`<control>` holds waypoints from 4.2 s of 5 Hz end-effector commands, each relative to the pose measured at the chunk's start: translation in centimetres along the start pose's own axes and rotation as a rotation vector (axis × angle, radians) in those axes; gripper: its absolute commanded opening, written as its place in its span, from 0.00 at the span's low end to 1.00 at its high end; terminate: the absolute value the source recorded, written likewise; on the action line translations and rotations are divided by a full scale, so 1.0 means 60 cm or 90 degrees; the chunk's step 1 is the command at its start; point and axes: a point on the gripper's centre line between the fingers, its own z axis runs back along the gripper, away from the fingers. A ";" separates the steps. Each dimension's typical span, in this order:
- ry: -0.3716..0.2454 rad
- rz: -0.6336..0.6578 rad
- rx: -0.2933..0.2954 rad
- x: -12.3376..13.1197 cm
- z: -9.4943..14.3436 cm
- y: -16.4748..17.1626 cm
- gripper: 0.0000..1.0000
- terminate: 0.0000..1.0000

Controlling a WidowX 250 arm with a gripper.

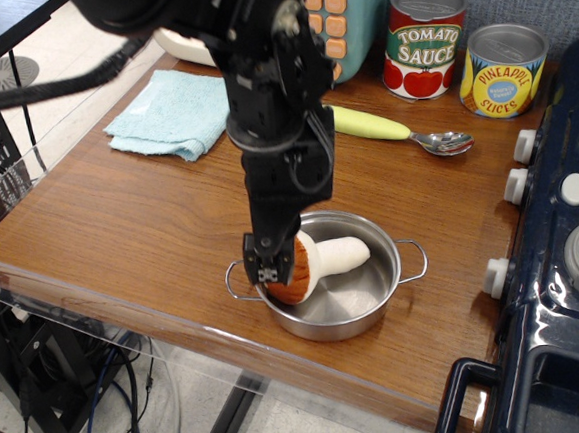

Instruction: Move the shaker from the pot and next to the spoon

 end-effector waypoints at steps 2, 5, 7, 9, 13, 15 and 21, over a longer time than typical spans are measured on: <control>-0.027 -0.015 0.014 0.026 -0.014 0.004 0.00 0.00; -0.028 -0.038 0.070 0.012 0.038 0.032 0.00 0.00; -0.074 -0.077 0.157 0.028 0.113 0.080 0.00 0.00; -0.090 -0.144 0.167 0.096 0.096 0.144 0.00 0.00; -0.047 -0.234 0.112 0.139 -0.013 0.166 0.00 0.00; -0.045 -0.230 0.102 0.145 -0.016 0.170 1.00 0.00; -0.109 -0.182 0.172 0.084 0.114 0.172 1.00 0.00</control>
